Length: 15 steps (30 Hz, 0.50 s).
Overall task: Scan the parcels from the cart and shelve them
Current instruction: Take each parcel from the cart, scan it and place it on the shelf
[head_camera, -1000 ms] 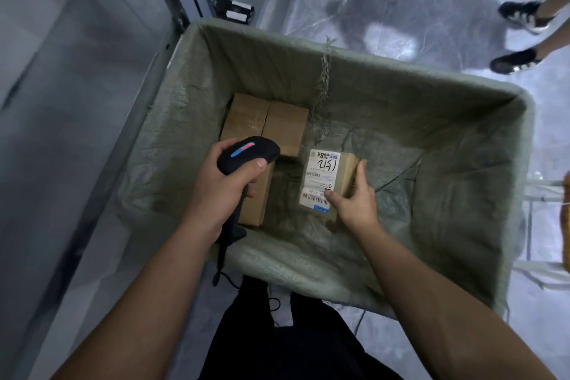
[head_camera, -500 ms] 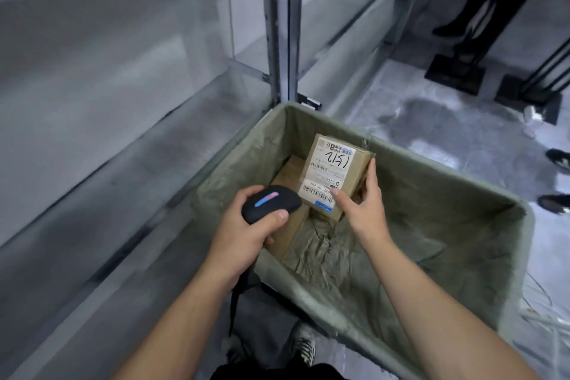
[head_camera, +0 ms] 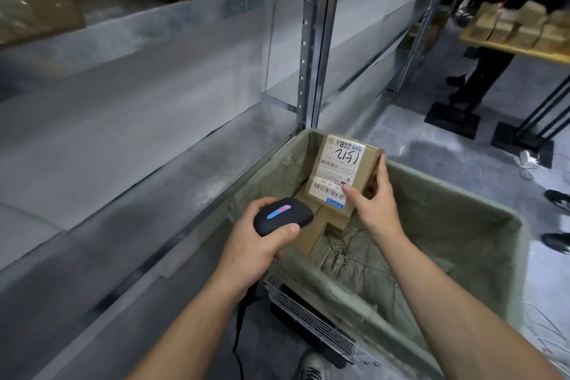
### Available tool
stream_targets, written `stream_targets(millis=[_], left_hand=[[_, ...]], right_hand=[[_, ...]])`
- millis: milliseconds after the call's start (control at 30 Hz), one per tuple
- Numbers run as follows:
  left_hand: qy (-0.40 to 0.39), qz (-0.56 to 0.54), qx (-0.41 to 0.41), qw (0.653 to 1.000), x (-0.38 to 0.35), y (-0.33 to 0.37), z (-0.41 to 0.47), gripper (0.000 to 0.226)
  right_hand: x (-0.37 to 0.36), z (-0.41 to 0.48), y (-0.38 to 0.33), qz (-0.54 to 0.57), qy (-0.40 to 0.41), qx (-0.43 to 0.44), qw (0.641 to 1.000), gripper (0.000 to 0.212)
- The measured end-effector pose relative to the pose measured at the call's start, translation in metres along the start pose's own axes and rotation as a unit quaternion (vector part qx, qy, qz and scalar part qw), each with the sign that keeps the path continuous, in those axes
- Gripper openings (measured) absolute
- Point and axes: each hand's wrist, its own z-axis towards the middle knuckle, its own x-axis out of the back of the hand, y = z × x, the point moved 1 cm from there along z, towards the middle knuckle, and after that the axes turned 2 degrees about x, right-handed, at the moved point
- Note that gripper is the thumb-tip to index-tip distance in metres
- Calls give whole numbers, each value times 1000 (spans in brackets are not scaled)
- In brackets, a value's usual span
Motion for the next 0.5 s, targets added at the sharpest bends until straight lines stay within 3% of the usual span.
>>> stream_targets(millis=[300, 500], left_hand=[[2, -26, -16, 1000, 51, -8, -57, 53], [50, -58, -27, 997, 93, -18, -90, 42]], right_hand=[[-23, -71, -31, -23, 2, 14, 1000, 101], [-60, -109, -47, -23, -37, 21, 999, 100]])
